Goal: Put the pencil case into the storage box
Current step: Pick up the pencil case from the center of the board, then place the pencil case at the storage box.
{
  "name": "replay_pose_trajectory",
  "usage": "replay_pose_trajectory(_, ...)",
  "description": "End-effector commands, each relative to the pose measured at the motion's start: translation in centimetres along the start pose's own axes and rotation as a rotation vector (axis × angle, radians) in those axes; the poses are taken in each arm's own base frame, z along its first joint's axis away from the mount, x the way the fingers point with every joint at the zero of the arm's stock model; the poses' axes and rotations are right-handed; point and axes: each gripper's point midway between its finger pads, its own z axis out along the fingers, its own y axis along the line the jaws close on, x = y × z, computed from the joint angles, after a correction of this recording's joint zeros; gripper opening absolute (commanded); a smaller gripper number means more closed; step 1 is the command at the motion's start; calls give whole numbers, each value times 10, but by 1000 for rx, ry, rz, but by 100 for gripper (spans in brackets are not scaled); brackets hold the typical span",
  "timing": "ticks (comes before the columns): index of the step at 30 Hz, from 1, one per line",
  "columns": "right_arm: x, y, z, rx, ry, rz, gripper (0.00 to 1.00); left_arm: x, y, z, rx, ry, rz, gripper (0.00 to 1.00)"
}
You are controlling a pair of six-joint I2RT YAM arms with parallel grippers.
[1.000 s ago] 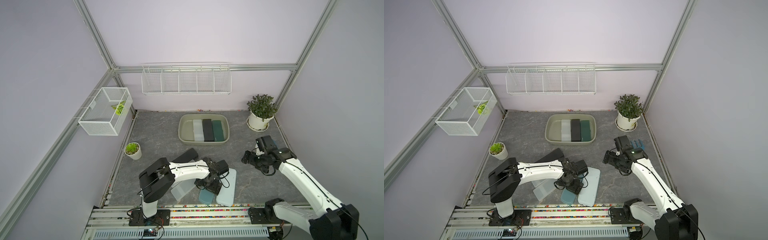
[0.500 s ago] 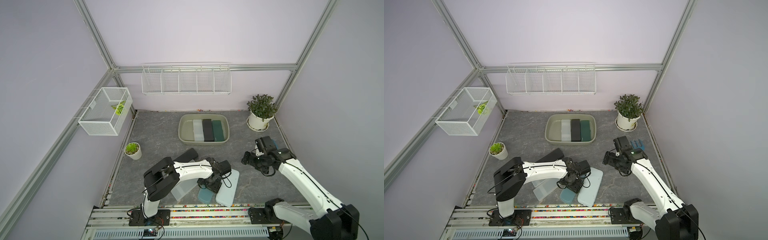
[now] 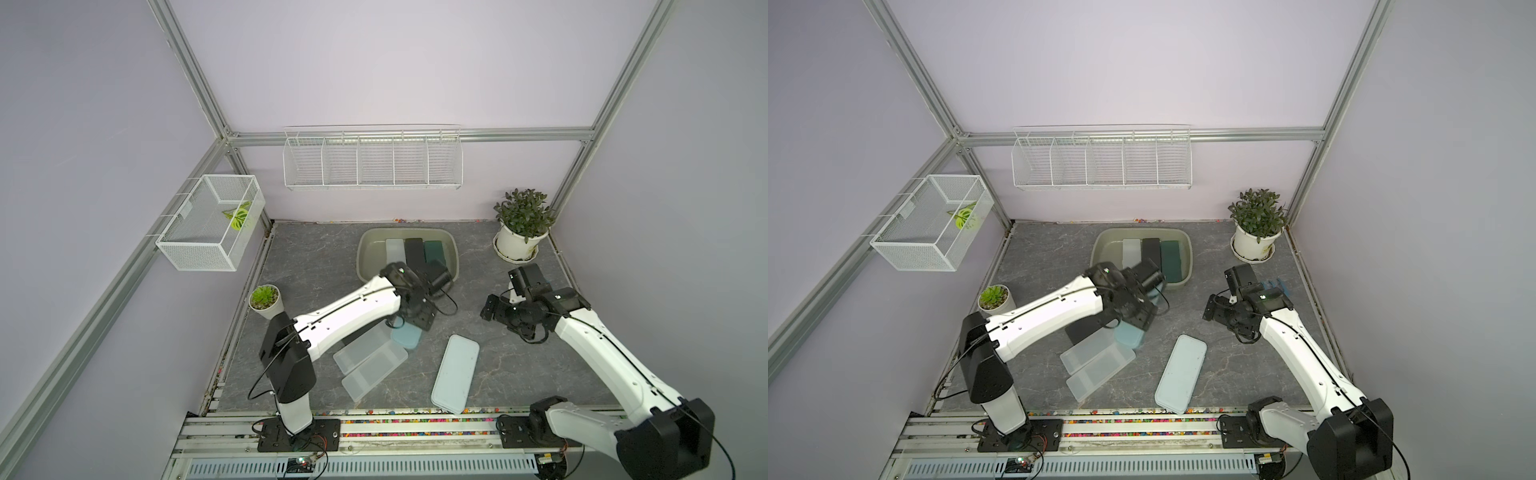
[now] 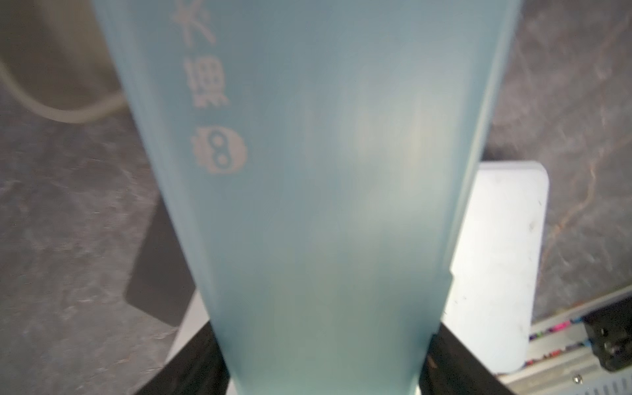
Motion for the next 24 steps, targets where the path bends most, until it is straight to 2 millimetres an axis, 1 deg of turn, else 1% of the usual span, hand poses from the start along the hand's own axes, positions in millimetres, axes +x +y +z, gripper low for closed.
replay_pose_trajectory(1, -12, 14, 2, -28, -29, 8, 96, -48, 65, 4, -136, -68, -29, 72)
replay_pose_trajectory(2, -13, 18, 3, -33, -28, 4, 96, -66, 81, 8, -152, -90, -54, 71)
replay_pose_trajectory(5, -17, 28, 8, -37, -24, -10, 96, -115, 114, 21, -172, -134, -93, 70)
replay_pose_trajectory(7, -20, 34, 10, -42, -24, -18, 96, -141, 129, 33, -174, -149, -110, 69)
replay_pose_trajectory(9, -24, 39, 11, -44, -25, -21, 96, -158, 140, 46, -168, -160, -137, 69)
replay_pose_trajectory(10, -25, 40, 11, -45, -25, -25, 96, -163, 144, 53, -152, -172, -156, 69)
replay_pose_trajectory(14, -30, 44, 14, -47, -27, -26, 96, -177, 158, 77, -186, -201, -200, 69)
replay_pose_trajectory(20, -35, 49, 22, -40, -12, -26, 96, -183, 165, 118, -216, -189, -218, 71)
replay_pose_trajectory(24, -38, 51, 26, -33, -3, -28, 96, -175, 171, 147, -213, -141, -242, 71)
